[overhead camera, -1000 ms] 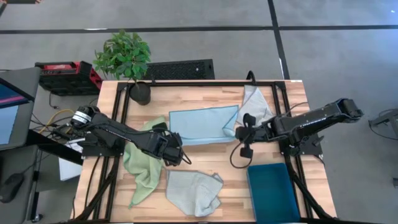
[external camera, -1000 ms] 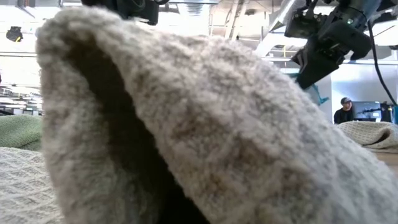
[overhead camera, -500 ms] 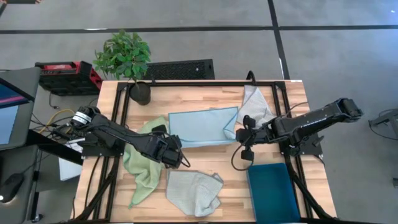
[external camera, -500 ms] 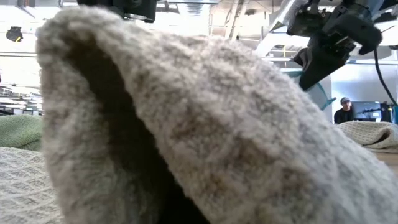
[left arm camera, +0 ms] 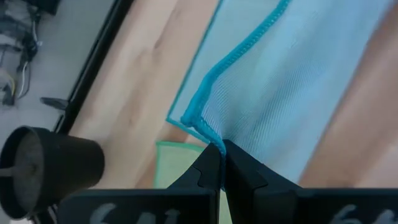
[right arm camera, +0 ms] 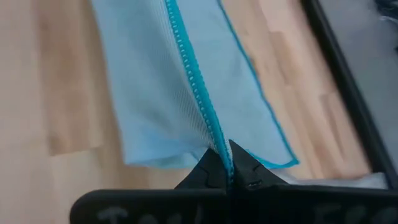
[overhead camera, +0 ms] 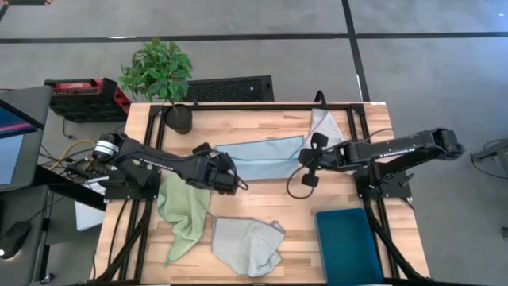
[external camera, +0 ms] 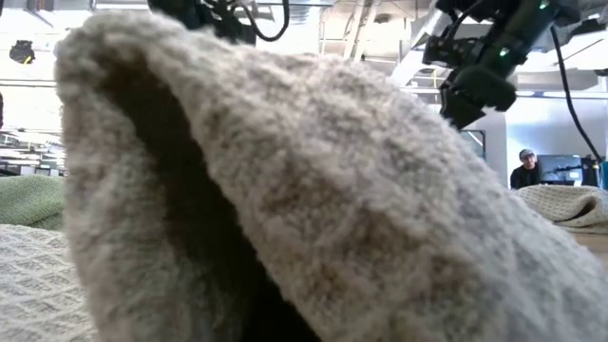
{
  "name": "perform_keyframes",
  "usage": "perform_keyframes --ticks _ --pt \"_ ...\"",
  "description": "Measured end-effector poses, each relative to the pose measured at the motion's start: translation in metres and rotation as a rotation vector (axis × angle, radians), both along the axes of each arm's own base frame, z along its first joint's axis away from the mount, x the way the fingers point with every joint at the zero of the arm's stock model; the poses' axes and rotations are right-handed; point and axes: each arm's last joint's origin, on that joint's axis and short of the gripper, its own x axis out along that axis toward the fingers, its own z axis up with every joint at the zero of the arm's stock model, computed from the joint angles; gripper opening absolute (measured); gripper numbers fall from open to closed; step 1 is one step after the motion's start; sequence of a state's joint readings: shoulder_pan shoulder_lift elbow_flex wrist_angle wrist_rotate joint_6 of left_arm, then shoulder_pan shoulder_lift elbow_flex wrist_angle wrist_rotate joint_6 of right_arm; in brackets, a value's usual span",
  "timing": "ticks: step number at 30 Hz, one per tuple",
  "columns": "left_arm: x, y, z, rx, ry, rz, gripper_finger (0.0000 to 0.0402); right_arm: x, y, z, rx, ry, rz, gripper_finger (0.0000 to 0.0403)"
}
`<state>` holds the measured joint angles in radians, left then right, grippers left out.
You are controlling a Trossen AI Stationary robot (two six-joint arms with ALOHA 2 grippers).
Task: Fold microfiber towels
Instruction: Fold the blue microfiber towel
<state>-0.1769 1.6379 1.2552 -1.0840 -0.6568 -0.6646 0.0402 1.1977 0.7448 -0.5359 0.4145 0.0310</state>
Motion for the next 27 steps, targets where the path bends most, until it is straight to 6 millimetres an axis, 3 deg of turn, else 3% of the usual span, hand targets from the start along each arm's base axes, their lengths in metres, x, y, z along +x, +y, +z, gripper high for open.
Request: perform_keyframes --ticks 5,11,17,22,27 --pt "0.001 0.014 0.0 0.006 0.005 0.039 0.0 0.005 -0.011 -0.005 -0.058 0.021 -0.064 0.0006" --pt "0.002 0.017 0.007 0.089 0.021 -0.015 0.0 0.009 -0.016 -0.001 -0.113 0.009 -0.01 0.0006" --pt "0.005 0.028 0.042 0.193 -0.049 -0.007 0.0 0.016 -0.028 0.047 -0.277 -0.098 -0.076 0.0006" --pt "0.002 0.035 0.092 0.271 -0.148 -0.016 0.0 0.016 -0.034 0.1 -0.41 -0.191 -0.121 0.0006" --pt "-0.009 0.04 0.141 0.35 -0.213 -0.014 0.0 0.009 -0.035 0.138 -0.514 -0.241 -0.17 0.0006"
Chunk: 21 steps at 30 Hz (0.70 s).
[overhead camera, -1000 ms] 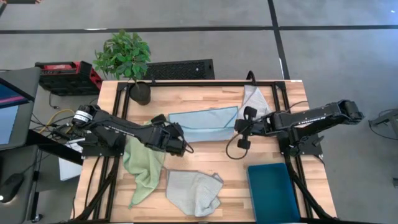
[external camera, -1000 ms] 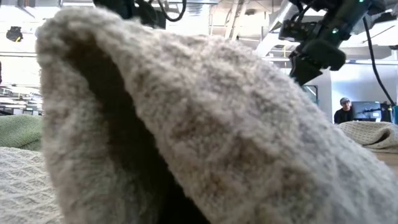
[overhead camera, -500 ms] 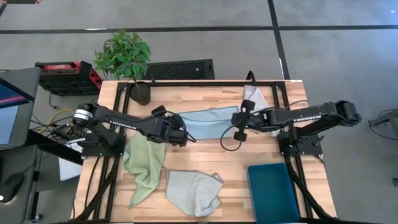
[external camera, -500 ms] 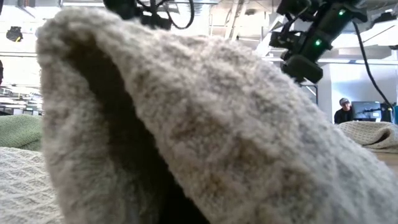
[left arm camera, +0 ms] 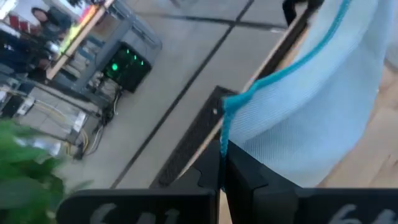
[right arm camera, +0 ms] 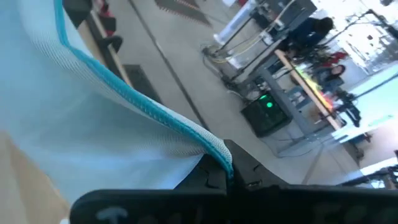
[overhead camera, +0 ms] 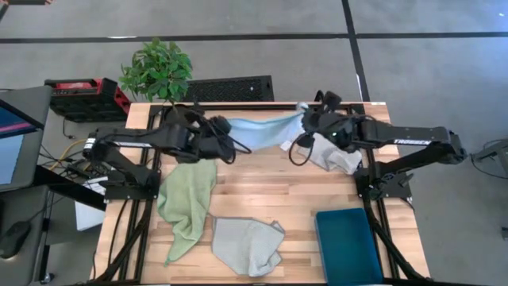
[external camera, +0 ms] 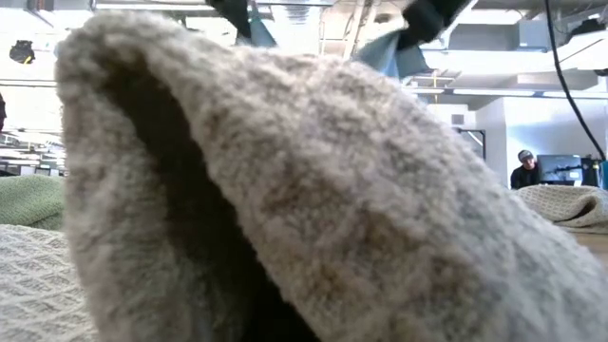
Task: Fold microfiber towels
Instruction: Fold the blue microfiber towel
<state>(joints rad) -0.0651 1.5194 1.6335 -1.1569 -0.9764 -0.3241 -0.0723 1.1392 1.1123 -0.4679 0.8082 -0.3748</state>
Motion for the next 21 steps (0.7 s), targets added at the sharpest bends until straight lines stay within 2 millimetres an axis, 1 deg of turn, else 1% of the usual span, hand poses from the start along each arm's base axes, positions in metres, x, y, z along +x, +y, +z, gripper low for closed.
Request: perform_keyframes --ticks 3,6,8,10,14,18,21 --pt "-0.006 0.001 0.02 0.014 -0.02 -0.001 0.0 -0.005 0.0 0.011 -0.004 -0.006 -0.006 0.0006" --pt "-0.013 0.003 0.035 0.08 -0.032 0.044 0.0 -0.012 0.0 0.014 -0.012 0.016 -0.025 0.0006" --pt "-0.018 0.003 0.042 0.081 -0.033 0.049 0.0 -0.017 0.001 0.013 0.003 0.024 -0.038 0.0006" --pt "-0.021 0.005 0.045 0.05 -0.032 0.049 0.0 -0.02 0.001 0.012 0.03 0.009 -0.052 0.0006" --pt "-0.022 0.01 0.04 0.016 -0.008 0.061 0.0 -0.023 0.001 0.008 0.063 0.03 -0.059 0.0006" --pt "-0.022 0.019 0.035 0.014 0.021 0.095 0.0 -0.018 0.0 0.004 0.076 0.061 -0.04 0.0006" --pt "-0.021 0.029 0.032 0.019 0.034 0.134 0.0 -0.014 -0.006 0.0 0.076 0.081 -0.059 0.0006"
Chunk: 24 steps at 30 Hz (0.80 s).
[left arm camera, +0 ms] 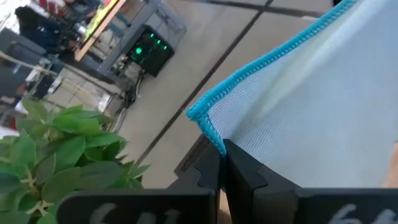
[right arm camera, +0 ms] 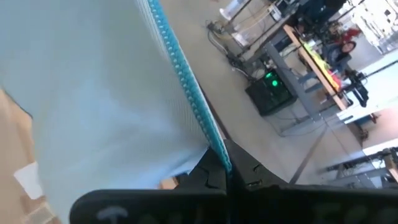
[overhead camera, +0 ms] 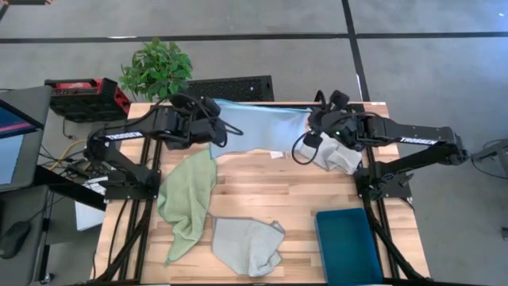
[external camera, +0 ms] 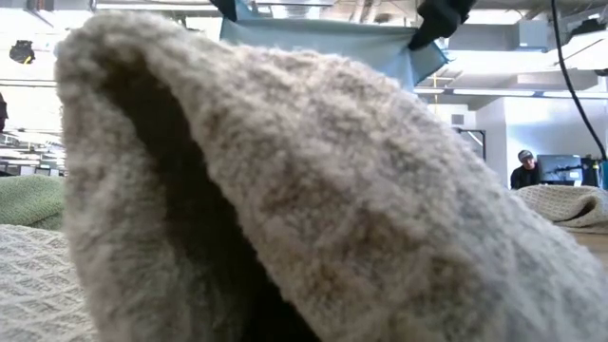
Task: Fold microfiber towels
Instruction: Fold the blue microfiber towel
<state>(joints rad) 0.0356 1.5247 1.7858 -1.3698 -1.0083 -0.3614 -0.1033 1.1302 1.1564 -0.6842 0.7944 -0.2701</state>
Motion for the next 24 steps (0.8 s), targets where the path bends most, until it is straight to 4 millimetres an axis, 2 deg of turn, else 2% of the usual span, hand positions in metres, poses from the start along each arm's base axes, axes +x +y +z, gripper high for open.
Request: perform_keyframes --ticks 5,10,13,16,19,24 --pt "-0.001 0.021 0.001 0.007 0.005 0.064 0.0 0.01 -0.023 -0.008 -0.013 0.06 -0.056 0.0006" --pt "0.002 0.041 0.006 0.071 0.014 0.088 0.0 0.017 -0.046 0.001 -0.108 -0.007 -0.102 0.0006" --pt "0.005 0.046 0.011 0.139 0.033 0.093 0.0 0.018 -0.05 0.009 -0.158 -0.045 -0.102 0.0006" --pt "0.005 0.045 0.011 0.133 0.047 0.074 0.0 0.017 -0.048 0.009 -0.15 -0.042 -0.1 0.0006" --pt "0.007 0.042 -0.003 0.077 0.088 0.03 0.0 0.015 -0.045 -0.003 -0.077 0.028 -0.105 0.0006" --pt "0.014 0.035 -0.054 -0.022 0.203 -0.018 0.0 0.019 -0.039 -0.028 0.092 0.112 -0.094 0.0006"
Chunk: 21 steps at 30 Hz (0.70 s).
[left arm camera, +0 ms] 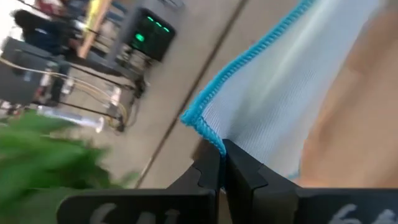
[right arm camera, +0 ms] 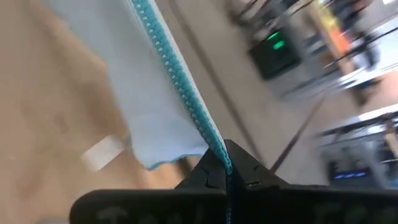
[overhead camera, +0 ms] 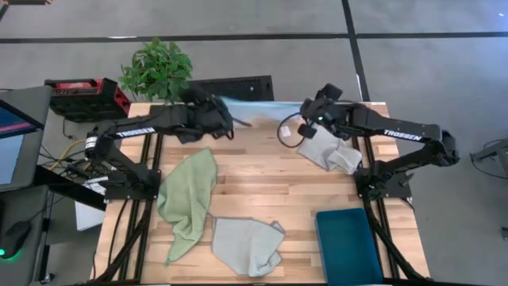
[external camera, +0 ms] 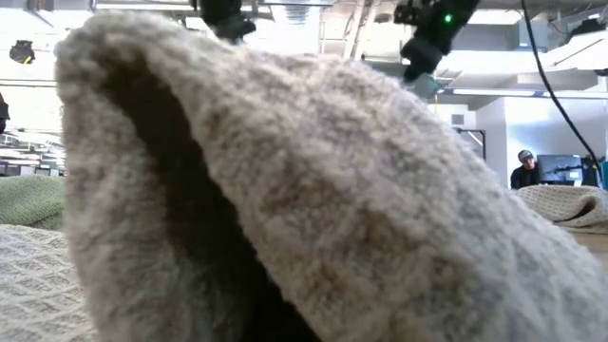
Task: Fold microfiber towels
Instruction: Fold the blue microfiber towel
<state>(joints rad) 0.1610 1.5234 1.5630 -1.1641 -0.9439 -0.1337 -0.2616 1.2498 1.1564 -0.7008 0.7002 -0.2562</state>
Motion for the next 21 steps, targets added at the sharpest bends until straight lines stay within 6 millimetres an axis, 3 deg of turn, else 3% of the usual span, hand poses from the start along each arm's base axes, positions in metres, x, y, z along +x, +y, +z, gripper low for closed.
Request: perform_keyframes --ticks 3,8,16,21 --pt "0.001 -0.008 -0.032 -0.061 0.04 -0.013 0.0 0.003 0.009 -0.013 0.09 0.049 0.008 0.0006" --pt "-0.002 -0.027 -0.068 -0.165 0.061 -0.021 0.0 0.011 0.03 -0.031 0.213 0.119 0.041 0.0006" --pt "-0.011 -0.064 -0.106 -0.313 0.063 -0.045 0.0 0.034 0.065 -0.066 0.306 0.226 0.082 0.0006" --pt "-0.019 -0.086 -0.128 -0.374 0.054 -0.043 0.0 0.042 0.084 -0.1 0.347 0.299 0.087 0.0006"
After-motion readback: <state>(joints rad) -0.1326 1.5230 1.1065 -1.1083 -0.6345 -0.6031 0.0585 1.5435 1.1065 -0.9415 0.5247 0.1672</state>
